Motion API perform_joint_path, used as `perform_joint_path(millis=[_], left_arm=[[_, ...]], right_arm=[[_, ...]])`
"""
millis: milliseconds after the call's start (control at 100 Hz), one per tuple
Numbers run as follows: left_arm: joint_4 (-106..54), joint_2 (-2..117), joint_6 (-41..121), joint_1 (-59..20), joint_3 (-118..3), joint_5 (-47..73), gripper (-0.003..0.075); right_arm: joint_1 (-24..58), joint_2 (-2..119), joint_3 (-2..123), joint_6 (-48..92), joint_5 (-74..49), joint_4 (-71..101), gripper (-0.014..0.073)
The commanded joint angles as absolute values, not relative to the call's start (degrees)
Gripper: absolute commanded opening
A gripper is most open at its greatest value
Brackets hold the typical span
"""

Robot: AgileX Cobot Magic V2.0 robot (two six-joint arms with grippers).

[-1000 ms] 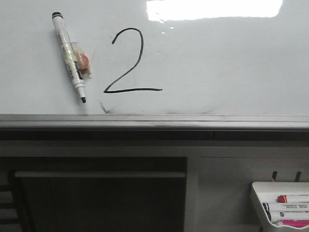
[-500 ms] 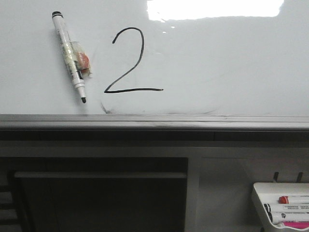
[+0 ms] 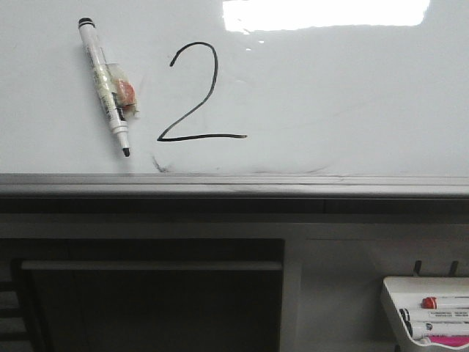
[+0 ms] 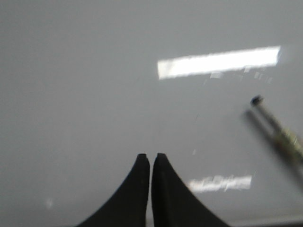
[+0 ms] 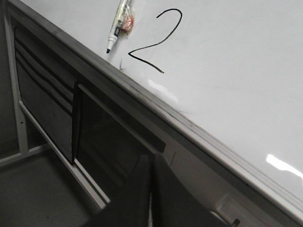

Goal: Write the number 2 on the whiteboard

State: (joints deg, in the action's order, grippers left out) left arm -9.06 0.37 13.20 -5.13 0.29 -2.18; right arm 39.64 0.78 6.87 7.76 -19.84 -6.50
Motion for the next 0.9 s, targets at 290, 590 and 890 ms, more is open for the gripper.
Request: perform_joint_path(millis=[290, 590, 890], left_arm=[[0.8, -1.9, 8.0, -0.7, 1.9, 16.1, -0.0019], [0.7, -1.9, 8.0, -0.7, 1.9, 15.7, -0.0019], [0.7, -1.9, 8.0, -0.7, 1.9, 15.7, -0.0019]], right_arm=[[39.2, 2.0, 8.3, 7.7, -15.3, -6.7, -0.0051], [39.2, 2.0, 8.3, 7.7, -15.3, -6.7, -0.0051], [39.2, 2.0, 7.8, 7.7, -15.3, -6.7, -0.0051]])
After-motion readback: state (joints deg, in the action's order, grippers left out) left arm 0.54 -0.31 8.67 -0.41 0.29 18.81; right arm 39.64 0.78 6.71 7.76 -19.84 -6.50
